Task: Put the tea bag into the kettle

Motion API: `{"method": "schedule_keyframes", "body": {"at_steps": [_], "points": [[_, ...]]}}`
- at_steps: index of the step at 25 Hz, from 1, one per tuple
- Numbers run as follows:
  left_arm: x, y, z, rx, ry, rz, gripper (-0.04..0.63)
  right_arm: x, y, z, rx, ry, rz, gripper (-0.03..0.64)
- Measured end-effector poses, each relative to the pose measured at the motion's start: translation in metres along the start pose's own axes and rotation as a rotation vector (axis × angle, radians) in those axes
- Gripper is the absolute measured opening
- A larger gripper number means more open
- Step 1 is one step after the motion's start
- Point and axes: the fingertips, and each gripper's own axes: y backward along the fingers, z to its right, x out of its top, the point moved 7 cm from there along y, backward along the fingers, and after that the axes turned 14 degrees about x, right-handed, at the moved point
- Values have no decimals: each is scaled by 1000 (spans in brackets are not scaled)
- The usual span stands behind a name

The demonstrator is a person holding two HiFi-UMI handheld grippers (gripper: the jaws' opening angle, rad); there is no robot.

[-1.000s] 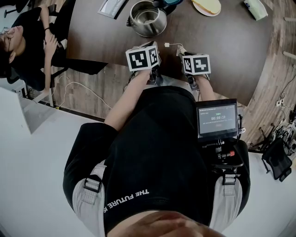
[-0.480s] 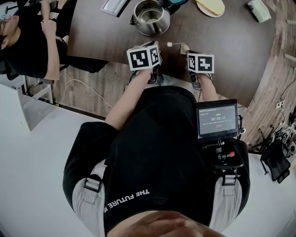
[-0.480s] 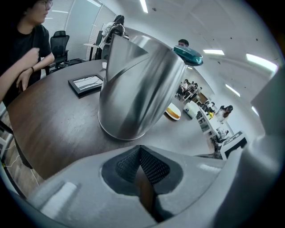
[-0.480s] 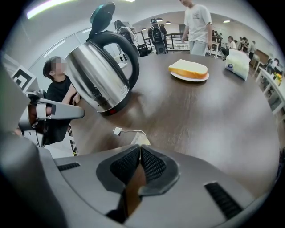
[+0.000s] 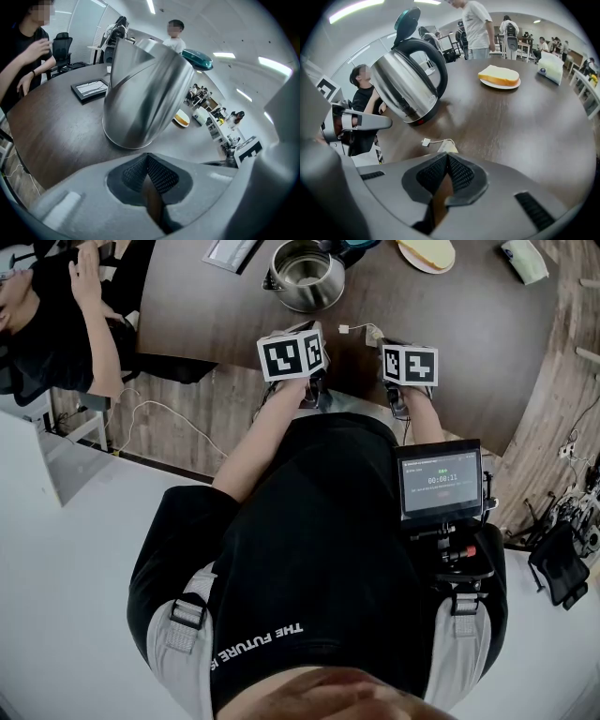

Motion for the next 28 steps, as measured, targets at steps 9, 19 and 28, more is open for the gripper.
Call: {"method": "schedule_keyframes", "body": {"at_steps": [9, 19, 28], "points": [[0, -1, -1, 8, -6, 0, 0, 4, -1, 0, 16, 3, 4, 9], [4, -1, 2, 4, -15, 14, 0, 9, 1, -2, 41, 15, 24, 9], [6, 3, -1, 6, -20, 32, 0, 18, 3, -5, 49, 40, 37, 9]]}}
